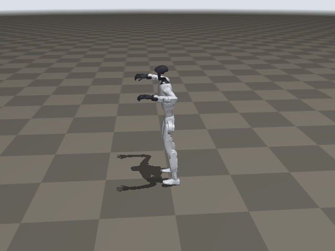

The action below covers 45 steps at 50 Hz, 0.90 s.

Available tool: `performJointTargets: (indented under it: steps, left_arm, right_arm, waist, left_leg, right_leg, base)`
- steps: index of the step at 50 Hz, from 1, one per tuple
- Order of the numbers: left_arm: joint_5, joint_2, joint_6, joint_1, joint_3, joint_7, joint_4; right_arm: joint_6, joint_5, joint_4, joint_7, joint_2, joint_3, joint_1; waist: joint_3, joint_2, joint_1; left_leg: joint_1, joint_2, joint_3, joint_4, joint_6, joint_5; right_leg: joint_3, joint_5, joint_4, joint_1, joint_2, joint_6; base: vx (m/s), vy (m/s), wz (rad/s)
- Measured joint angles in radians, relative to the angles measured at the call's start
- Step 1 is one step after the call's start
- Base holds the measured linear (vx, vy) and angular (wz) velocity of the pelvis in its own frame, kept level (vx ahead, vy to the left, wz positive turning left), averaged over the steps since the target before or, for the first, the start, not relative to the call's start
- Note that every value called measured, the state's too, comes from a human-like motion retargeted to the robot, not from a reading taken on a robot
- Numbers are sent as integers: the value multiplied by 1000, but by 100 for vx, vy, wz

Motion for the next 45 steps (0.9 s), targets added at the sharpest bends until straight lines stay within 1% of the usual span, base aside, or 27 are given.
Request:
performJointTargets:
  steps: [5, 8, 11, 14, 17, 20, 23, 25, 28, 30, 33, 37, 40, 43, 45]
  left_arm:
    - [-3, 3, -9, -1, -1, 12, -3]
    - [-19, -3, -19, -22, -36, 40, 5]
    - [-63, -27, -31, -79, -123, 85, 23]
    - [-151, -85, -38, -179, -269, 128, 58]
    - [-303, -192, -37, -304, -446, 145, 123]
    - [-512, -353, -21, -414, -598, 137, 227]
    - [-680, -536, 15, -476, -673, 134, 378]
    - [-733, -648, 45, -497, -692, 138, 499]
    - [-724, -778, 96, -507, -699, 143, 710]
    - [-683, -841, 136, -507, -704, 135, 864]
    - [-586, -908, 202, -502, -713, 85, 1100]
    - [-444, -968, 266, -476, -720, -8, 1350]
    - [-365, -1001, 280, -427, -720, -57, 1448]
    - [-336, -1025, 273, -352, -719, -86, 1464]
    - [-337, -1037, 265, -294, -720, -108, 1444]
  right_arm:
    - [-4, 3, 0, -17, 1, 0, -3]
    - [-11, 13, 2, -42, -1, 30, -25]
    - [-16, 37, 13, -88, 2, 106, -78]
    - [-14, 76, 42, -149, 23, 243, -167]
    - [0, 129, 100, -218, 77, 432, -285]
    - [27, 192, 193, -282, 173, 645, -410]
    - [57, 258, 328, -326, 308, 842, -522]
    - [74, 305, 435, -338, 412, 953, -585]
    - [95, 382, 622, -328, 576, 1074, -661]
    - [111, 434, 760, -308, 684, 1127, -706]
    - [145, 487, 986, -253, 826, 1160, -773]
    - [196, 465, 1289, -187, 955, 1150, -873]
    - [223, 392, 1479, -167, 1003, 1136, -948]
    - [235, 313, 1593, -175, 1025, 1149, -1003]
    - [237, 269, 1623, -184, 1033, 1176, -1024]
  waist:
    - [-2, 2, 5]
    - [-3, 6, 7]
    - [-4, 11, 8]
    - [-2, 17, 11]
    - [2, 22, 16]
    - [9, 25, 19]
    - [20, 27, 14]
    - [28, 30, 9]
    - [43, 33, 5]
    - [53, 34, 7]
    - [68, 28, 24]
    - [89, 10, 62]
    - [104, -7, 96]
    - [109, -22, 121]
    - [105, -32, 129]
  left_leg:
    - [2, 2, 4, -4, -1, 0]
    - [4, 4, 6, -6, -3, 2]
    - [7, 6, 8, -6, -3, 3]
    - [10, 8, 8, -4, -2, 6]
    - [12, 10, 7, 2, 1, 10]
    - [12, 11, 3, 11, 4, 16]
    - [9, 13, -3, 23, 9, 24]
    - [6, 14, -6, 32, 14, 30]
    - [-1, 15, -7, 47, 27, 45]
    - [-8, 15, -4, 60, 40, 61]
    - [-24, 12, 5, 85, 70, 97]
    - [-53, -3, 18, 135, 113, 131]
    - [-77, -25, 24, 183, 137, 120]
    - [-98, -52, 35, 241, 155, 84]
    - [-111, -67, 45, 285, 167, 58]
  right_leg:
    - [0, -2, -7, 2, 2, 6]
    - [1, -1, -10, 4, 5, 6]
    - [3, 0, -10, 6, 7, 3]
    - [5, 0, -8, 9, 9, 0]
    - [5, 0, -6, 13, 10, -4]
    - [2, 0, -6, 20, 11, -10]
    - [-1, 0, -6, 27, 12, -20]
    - [-1, 0, -6, 30, 13, -26]
    - [5, 1, -5, 30, 13, -34]
    - [13, 2, -2, 27, 12, -37]
    - [32, 4, 3, 20, 4, -37]
    - [59, 11, 10, 9, -15, -35]
    - [75, 18, 11, 5, -34, -33]
    - [80, 27, 9, 2, -52, -29]
    - [76, 33, 6, -1, -62, -25]
  base:
    - [0, 0, 0]
    - [0, 0, 0]
    - [0, 0, 0]
    - [0, 0, 0]
    - [0, 0, 0]
    - [0, 0, 0]
    - [-6, -6, 6]
    - [-8, -7, 2]
    - [-9, -9, -8]
    - [-11, -11, -18]
    - [-12, -12, -26]
    - [-13, -11, -28]
    - [-12, -8, -20]
    - [-10, -6, -5]
    - [-9, -4, 12]
